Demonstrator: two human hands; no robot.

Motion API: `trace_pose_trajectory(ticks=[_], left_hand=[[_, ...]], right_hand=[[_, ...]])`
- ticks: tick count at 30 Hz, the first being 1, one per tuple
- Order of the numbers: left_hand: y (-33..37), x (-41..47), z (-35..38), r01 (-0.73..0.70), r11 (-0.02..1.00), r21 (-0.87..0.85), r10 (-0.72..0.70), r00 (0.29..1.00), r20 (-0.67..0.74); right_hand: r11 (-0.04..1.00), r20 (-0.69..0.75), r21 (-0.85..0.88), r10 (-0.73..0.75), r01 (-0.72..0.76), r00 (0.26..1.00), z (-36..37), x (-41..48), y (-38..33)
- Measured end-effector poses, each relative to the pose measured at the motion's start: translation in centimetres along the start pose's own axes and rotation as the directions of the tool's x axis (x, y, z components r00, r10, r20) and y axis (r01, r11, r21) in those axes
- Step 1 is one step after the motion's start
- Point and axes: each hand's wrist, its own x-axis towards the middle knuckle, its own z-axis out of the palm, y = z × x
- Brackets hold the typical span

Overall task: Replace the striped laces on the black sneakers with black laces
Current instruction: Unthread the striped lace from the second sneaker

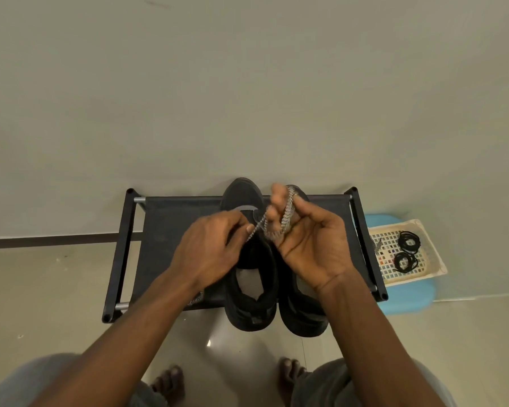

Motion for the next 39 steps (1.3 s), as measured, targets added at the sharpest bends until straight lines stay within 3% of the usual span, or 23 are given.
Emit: trace_pose_trajectory(ticks=[2, 4, 7, 9, 11, 13, 16, 22, 28, 31, 33, 36, 39], left_hand=[[0.4, -0.3, 0.4, -0.088, 0.996, 0.03, 0.086, 0.994, 0.061], [0.9, -0.6, 0.8, -0.174, 0.984, 0.024, 0.171, 0.981, 0.095], [1.8, -0.8, 1.1, -0.285, 0.959, -0.005, 0.285, 0.957, 0.05], [2.3, -0.9, 1.1, -0.312, 0.95, -0.026, 0.311, 0.95, -0.035], [2.3, -0.8, 0.7, -0.307, 0.95, -0.055, 0.299, 0.946, -0.124], [1.9, -0.7, 0.0, -0.279, 0.955, -0.099, 0.257, 0.947, -0.194], [1.1, -0.4, -0.9, -0.228, 0.966, -0.126, 0.186, 0.943, -0.276], [0.2, 0.1, -1.3, -0.117, 0.984, -0.137, 0.069, 0.946, -0.317], [0.3, 0.1, -0.3, -0.106, 0.993, -0.044, 0.103, 0.993, -0.066], [0.5, -0.2, 0.4, -0.126, 0.992, -0.008, 0.126, 0.991, 0.048], [0.8, -0.3, 0.7, -0.158, 0.987, -0.014, 0.158, 0.984, 0.077], [1.5, -0.6, 0.8, -0.212, 0.976, -0.047, 0.216, 0.969, 0.118], [1.9, -0.6, 0.7, -0.242, 0.968, -0.071, 0.248, 0.964, 0.099]], right_hand=[[0.988, -0.064, 0.074, -0.132, 0.137, 0.989, -0.6, 0.3, -0.5], [0.969, -0.124, 0.011, -0.246, 0.249, 0.961, -1.3, 0.7, -0.8], [0.911, -0.197, -0.283, -0.36, 0.299, 0.912, -1.7, 1.0, -0.7], [0.799, -0.19, -0.54, -0.422, 0.265, 0.886, -1.5, 0.9, -0.4], [0.674, -0.127, -0.718, -0.374, 0.174, 0.919, -1.3, 0.6, 0.1], [0.596, -0.034, -0.801, -0.154, 0.066, 0.987, -0.9, 0.2, 0.7], [0.625, 0.035, -0.78, 0.11, -0.041, 0.993, -0.4, -0.1, 1.0], [0.821, 0.087, -0.565, 0.16, -0.084, 0.983, -0.6, 0.1, 0.6], [0.972, 0.173, -0.233, 0.028, 0.013, 0.985, -0.5, 0.3, 0.2], [0.983, 0.085, -0.146, -0.097, 0.109, 0.992, -0.9, 0.7, 0.1], [0.963, -0.004, -0.183, -0.2, 0.196, 0.98, -1.3, 1.1, 0.2], [0.816, -0.086, -0.503, -0.376, 0.286, 0.923, -1.3, 1.1, 0.2], [0.348, 0.044, -0.901, -0.519, 0.258, 0.854, -1.7, 0.8, 0.7]])
